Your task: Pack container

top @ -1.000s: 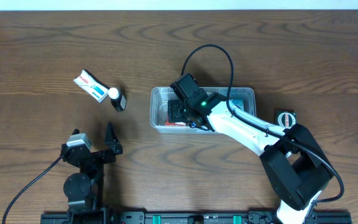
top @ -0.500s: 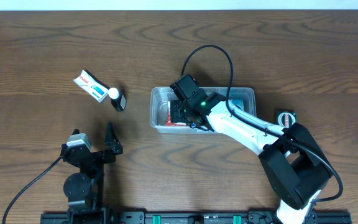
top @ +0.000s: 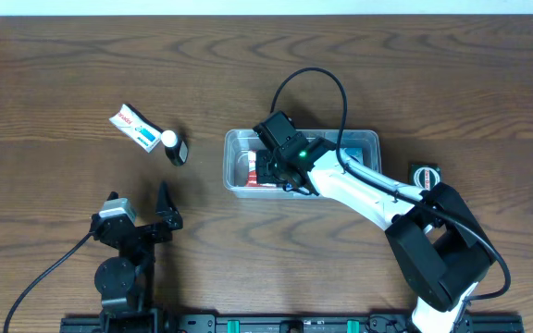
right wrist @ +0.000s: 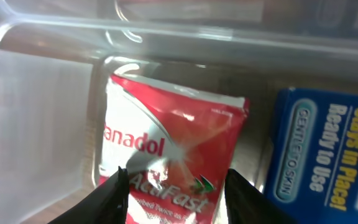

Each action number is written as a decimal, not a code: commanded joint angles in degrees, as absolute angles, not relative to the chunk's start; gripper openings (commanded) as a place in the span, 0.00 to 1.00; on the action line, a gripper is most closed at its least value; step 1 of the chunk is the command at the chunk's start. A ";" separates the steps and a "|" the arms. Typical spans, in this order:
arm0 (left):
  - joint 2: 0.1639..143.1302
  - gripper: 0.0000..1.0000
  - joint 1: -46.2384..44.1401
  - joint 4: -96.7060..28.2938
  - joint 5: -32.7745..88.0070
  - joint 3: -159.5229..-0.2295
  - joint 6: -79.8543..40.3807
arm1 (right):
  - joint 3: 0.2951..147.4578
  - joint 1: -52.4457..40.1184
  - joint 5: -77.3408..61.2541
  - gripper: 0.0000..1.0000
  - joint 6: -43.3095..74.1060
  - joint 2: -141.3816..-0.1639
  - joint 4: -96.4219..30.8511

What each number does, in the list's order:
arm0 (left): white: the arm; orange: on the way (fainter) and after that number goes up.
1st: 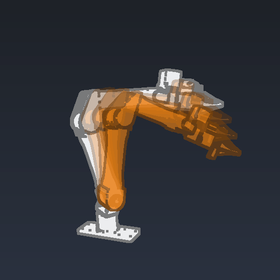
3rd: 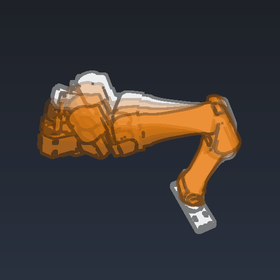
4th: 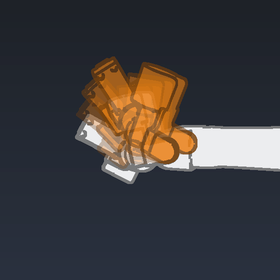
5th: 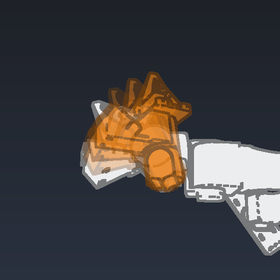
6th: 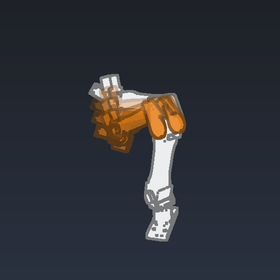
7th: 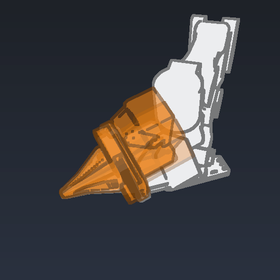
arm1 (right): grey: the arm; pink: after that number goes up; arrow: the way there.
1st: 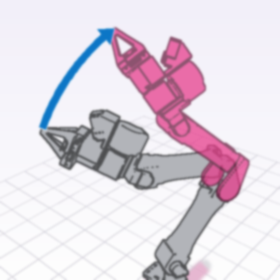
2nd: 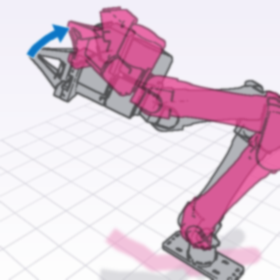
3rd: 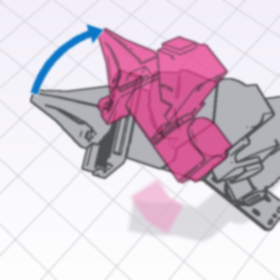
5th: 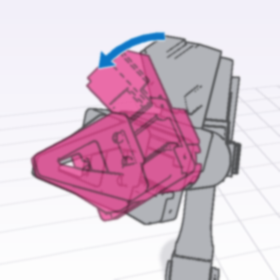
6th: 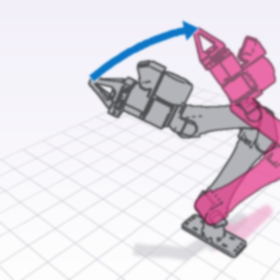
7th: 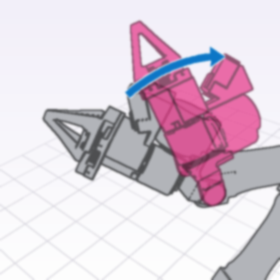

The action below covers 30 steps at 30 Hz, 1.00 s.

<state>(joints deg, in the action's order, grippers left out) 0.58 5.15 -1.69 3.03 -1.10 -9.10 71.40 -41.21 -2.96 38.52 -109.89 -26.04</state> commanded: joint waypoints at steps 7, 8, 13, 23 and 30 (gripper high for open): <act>0.30 0.98 5.41 -3.86 2.79 -0.23 -8.60 | 72.66 -41.52 -1.87 0.45 39.83 -110.56 -29.41; 0.30 0.98 5.41 -3.86 2.79 -0.23 -8.60 | 72.84 -41.47 -1.87 0.45 39.81 -110.56 -29.71; 0.30 0.98 5.41 -3.86 2.79 -0.23 -8.60 | 73.23 -40.88 -1.85 0.44 40.47 -110.56 -31.14; 0.30 0.98 5.41 -3.86 2.79 -0.23 -8.60 | 73.25 -39.53 -1.91 0.46 41.54 -110.56 -32.60; 0.30 0.98 5.41 -3.86 2.79 -0.23 -8.60 | 74.43 -39.22 -1.96 0.48 38.15 -110.56 -33.15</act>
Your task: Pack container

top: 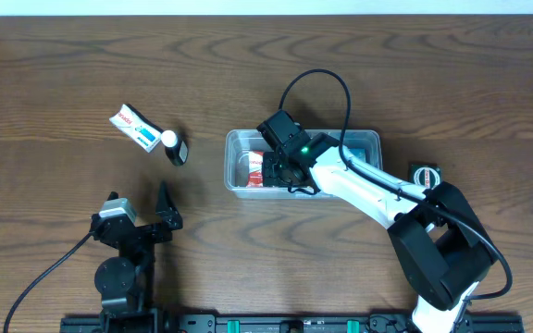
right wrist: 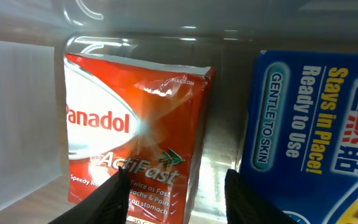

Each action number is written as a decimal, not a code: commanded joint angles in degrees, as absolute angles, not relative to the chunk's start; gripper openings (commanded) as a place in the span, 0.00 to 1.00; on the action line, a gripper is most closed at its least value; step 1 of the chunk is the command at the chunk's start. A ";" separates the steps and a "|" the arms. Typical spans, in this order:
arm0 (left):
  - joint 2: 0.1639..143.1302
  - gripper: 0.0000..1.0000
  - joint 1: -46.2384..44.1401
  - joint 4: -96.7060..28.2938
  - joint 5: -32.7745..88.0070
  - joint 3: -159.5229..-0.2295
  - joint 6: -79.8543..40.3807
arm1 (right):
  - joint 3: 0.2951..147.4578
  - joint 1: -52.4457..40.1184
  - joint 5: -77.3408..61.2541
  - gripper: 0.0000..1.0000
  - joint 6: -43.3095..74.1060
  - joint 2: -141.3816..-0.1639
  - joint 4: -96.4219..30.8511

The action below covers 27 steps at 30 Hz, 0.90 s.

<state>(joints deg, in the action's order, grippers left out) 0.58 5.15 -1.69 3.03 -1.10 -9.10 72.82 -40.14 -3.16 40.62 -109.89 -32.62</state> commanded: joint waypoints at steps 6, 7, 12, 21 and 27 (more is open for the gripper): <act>0.30 0.98 5.41 -3.86 2.79 -0.23 -8.60 | 75.79 -39.38 -0.80 0.48 36.53 -110.56 -34.74; 0.30 0.98 5.41 -3.86 2.79 -0.23 -8.60 | 75.79 -39.35 -0.82 0.48 36.51 -110.56 -34.79; 0.30 0.98 5.41 -3.86 2.79 -0.23 -8.60 | 76.18 -39.44 -1.85 0.55 32.40 -110.56 -33.76; 0.30 0.98 5.41 -3.86 2.79 -0.23 -8.60 | 78.00 -39.48 -1.72 0.60 22.15 -110.56 -33.12; 0.30 0.98 5.41 -3.86 2.79 -0.23 -8.60 | 77.97 -40.29 -1.85 0.58 24.88 -110.85 -30.79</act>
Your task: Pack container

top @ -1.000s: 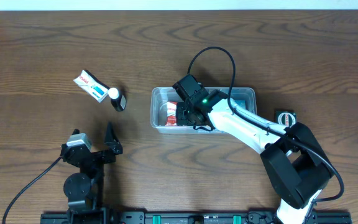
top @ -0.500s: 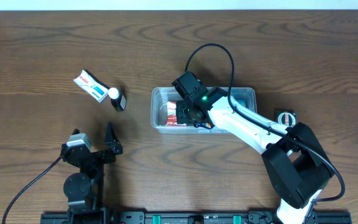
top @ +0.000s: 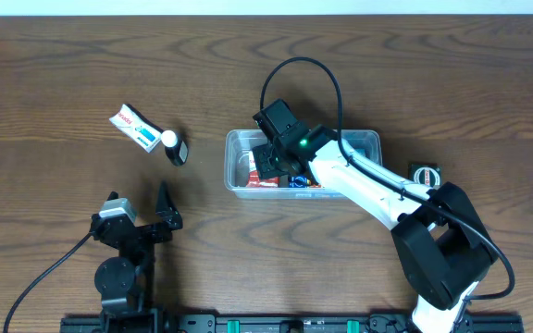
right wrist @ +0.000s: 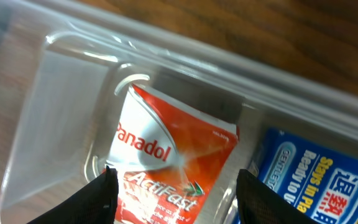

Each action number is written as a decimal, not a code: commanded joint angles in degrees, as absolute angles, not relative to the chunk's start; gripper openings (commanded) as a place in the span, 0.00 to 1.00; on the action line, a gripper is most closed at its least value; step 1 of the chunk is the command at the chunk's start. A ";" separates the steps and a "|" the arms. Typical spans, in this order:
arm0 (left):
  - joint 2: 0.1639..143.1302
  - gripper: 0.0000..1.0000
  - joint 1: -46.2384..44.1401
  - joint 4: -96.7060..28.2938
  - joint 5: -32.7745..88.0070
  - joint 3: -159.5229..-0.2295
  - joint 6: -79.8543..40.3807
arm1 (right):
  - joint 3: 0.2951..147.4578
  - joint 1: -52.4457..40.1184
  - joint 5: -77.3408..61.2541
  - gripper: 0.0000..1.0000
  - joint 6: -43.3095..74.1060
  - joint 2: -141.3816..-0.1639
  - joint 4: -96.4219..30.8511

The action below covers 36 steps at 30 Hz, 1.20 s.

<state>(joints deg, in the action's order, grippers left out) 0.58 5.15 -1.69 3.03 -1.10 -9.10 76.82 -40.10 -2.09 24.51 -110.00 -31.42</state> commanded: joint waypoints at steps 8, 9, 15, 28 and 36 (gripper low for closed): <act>0.30 0.98 5.41 -3.86 2.79 -0.23 -8.60 | 77.97 -42.24 -1.96 0.56 26.76 -111.33 -29.69; 0.30 0.98 5.41 -3.86 2.79 -0.23 -8.60 | 78.00 -42.24 -2.09 0.56 27.86 -111.07 -30.33; 0.30 0.98 5.41 -3.86 2.79 -0.23 -8.60 | 78.02 -41.93 -3.90 0.58 29.36 -106.28 -35.68; 0.30 0.98 5.41 -3.86 2.79 -0.23 -8.60 | 79.20 -23.66 -3.16 0.62 30.20 -82.81 -49.74; 0.30 0.98 5.41 -3.86 2.79 -0.23 -8.60 | 79.05 3.05 -2.79 0.65 24.99 -78.24 -64.51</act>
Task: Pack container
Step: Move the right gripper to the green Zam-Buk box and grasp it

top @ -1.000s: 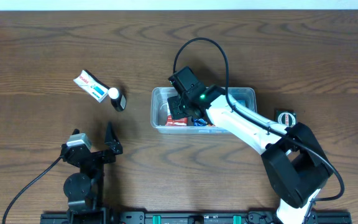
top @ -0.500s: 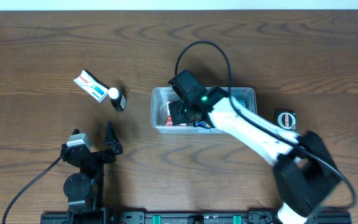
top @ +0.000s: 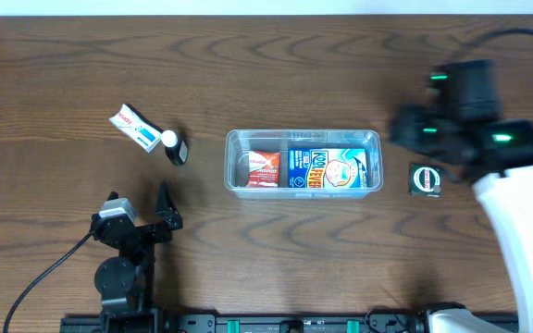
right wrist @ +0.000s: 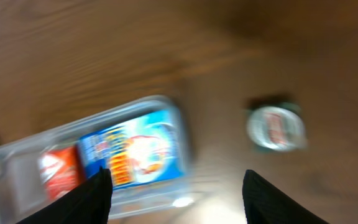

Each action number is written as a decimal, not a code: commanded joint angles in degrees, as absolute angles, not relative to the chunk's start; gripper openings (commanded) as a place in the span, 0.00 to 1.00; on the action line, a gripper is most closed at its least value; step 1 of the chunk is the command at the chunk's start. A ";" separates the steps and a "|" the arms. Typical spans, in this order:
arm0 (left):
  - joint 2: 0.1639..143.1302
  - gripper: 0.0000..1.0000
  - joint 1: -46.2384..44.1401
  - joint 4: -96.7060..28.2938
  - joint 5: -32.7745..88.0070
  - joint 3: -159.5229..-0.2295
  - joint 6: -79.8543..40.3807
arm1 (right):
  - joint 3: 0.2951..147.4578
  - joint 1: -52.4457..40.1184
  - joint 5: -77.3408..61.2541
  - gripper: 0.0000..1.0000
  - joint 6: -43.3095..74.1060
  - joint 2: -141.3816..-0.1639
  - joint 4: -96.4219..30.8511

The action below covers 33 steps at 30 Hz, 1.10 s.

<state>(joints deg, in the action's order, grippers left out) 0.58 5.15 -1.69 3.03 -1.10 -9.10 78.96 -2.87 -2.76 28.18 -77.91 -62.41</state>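
Note:
The clear plastic container sits mid-table. A red Panadol sachet lies in its left part and a blue patch pack beside it. My right gripper hangs high, right of the container, open and empty. In the blurred right wrist view, the gripper is above bare wood, with the container, blue pack and sachet to the left. A round tin lies right of the container. My left gripper rests open at the front left.
A toothpaste tube and a small black item with a white cap lie on the table far left of the container. The left arm's base stands at the front edge. Dark wood table all round.
My right gripper was low over the container's left end, above the red sachet. Now it is high and well to the right, near the round tin, still open. The left arm has not moved.
My right gripper stood open inside the container, close over the red sachet at its left end. Then the sachet lay flat beside the blue pack. Then the gripper was higher above the container rim. Now it is clear of the container, to its right.

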 commanded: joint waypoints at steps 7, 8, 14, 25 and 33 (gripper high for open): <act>0.30 0.98 5.41 -3.86 2.79 -0.23 -8.60 | 78.91 12.97 -2.76 0.69 22.63 -81.89 -67.53; 0.30 0.98 5.41 -3.86 2.79 -0.23 -8.60 | 78.91 13.45 -2.74 0.70 22.65 -82.76 -67.29; 0.30 0.98 5.41 -3.86 2.79 -0.23 -8.60 | 78.89 13.98 -1.63 0.75 23.70 -89.06 -65.52; 0.30 0.98 5.41 -3.86 2.79 -0.23 -8.60 | 76.29 13.76 -1.93 0.77 27.81 -101.73 -58.65; 0.30 0.98 5.41 -3.86 2.79 -0.23 -8.60 | 75.50 12.03 -1.83 0.77 18.09 -108.16 -55.57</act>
